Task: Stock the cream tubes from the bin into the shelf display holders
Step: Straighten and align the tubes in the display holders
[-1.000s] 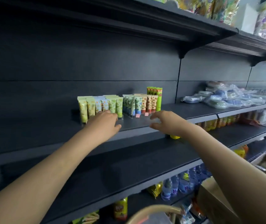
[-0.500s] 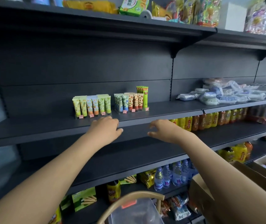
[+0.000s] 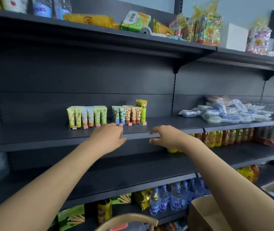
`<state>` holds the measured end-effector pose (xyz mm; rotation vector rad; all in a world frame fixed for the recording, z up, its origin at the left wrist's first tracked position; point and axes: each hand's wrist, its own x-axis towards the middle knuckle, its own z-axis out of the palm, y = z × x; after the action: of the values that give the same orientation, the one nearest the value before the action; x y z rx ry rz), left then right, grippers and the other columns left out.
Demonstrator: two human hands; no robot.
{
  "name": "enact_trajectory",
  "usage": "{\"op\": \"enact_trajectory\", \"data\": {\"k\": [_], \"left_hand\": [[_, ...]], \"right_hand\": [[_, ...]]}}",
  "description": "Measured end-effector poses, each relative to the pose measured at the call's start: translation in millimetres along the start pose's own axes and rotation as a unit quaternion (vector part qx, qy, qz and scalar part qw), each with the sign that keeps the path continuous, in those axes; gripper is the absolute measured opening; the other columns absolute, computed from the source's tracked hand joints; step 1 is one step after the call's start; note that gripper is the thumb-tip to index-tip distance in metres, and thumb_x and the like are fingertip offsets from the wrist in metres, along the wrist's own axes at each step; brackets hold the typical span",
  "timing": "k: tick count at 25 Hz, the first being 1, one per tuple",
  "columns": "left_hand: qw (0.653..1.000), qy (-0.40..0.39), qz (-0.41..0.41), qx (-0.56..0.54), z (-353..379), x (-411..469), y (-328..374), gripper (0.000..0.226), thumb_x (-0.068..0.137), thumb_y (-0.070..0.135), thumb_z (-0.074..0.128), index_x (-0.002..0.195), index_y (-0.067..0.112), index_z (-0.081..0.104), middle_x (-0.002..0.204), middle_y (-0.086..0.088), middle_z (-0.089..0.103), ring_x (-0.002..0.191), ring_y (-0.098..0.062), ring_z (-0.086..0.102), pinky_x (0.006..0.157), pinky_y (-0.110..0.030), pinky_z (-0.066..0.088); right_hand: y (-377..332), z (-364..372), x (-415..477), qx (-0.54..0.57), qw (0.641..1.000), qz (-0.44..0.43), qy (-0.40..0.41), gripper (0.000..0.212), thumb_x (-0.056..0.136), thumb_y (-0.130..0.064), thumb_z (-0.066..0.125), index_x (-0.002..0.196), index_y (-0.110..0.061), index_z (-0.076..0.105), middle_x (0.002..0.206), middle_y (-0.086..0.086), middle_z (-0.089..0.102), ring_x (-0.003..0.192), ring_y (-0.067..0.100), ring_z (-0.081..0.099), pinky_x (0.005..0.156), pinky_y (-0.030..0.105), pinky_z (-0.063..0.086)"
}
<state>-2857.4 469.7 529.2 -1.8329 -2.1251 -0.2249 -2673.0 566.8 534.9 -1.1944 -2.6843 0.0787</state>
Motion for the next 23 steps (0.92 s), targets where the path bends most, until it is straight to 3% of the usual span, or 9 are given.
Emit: {"op": "enact_trajectory", "data": {"k": [7, 10, 13, 23], "left_hand": [[0.996, -0.005, -0.077, 0.040, -12, 29, 59, 0.036, 0.094, 0.038, 0.043, 0.124, 0.021, 0.050, 0.121, -0.001, 0.051, 0.111, -0.018, 0.047, 0.080, -0.031, 0.041], [0.993, -0.004, -0.116, 0.013, -15, 41, 81, 0.038, 0.093, 0.039, 0.044, 0.126, 0.022, 0.050, 0.126, 0.000, 0.049, 0.117, -0.019, 0.044, 0.089, -0.034, 0.043], [0.990, 0.000, -0.144, 0.010, -18, 55, 97, 0.039, 0.093, 0.041, 0.045, 0.127, 0.021, 0.050, 0.127, 0.000, 0.049, 0.119, -0.018, 0.043, 0.096, -0.039, 0.042], [0.990, 0.023, -0.142, 0.004, -1, 120, 75, 0.039, 0.094, 0.042, 0.044, 0.125, 0.019, 0.050, 0.125, -0.001, 0.050, 0.114, -0.018, 0.047, 0.095, -0.035, 0.042]], "right_hand": [[84, -30, 21, 0.024, 0.994, -0.109, 0.001, 0.051, 0.092, -0.036, 0.052, 0.139, -0.018, 0.042, 0.143, 0.001, 0.044, 0.130, 0.019, 0.041, 0.102, 0.030, 0.035], [112, -36, 34, 0.048, 0.988, -0.149, -0.008, 0.051, 0.091, -0.039, 0.054, 0.138, -0.022, 0.043, 0.142, -0.002, 0.045, 0.128, 0.017, 0.043, 0.100, 0.028, 0.036], [134, -42, 49, 0.075, 0.984, -0.164, 0.003, 0.050, 0.090, -0.042, 0.055, 0.135, -0.022, 0.045, 0.140, -0.001, 0.047, 0.125, 0.017, 0.046, 0.098, 0.029, 0.038], [137, -20, 116, 0.111, 0.980, -0.168, 0.001, 0.057, 0.088, -0.042, 0.057, 0.138, -0.021, 0.041, 0.143, 0.000, 0.043, 0.129, 0.018, 0.042, 0.103, 0.032, 0.038]]}}
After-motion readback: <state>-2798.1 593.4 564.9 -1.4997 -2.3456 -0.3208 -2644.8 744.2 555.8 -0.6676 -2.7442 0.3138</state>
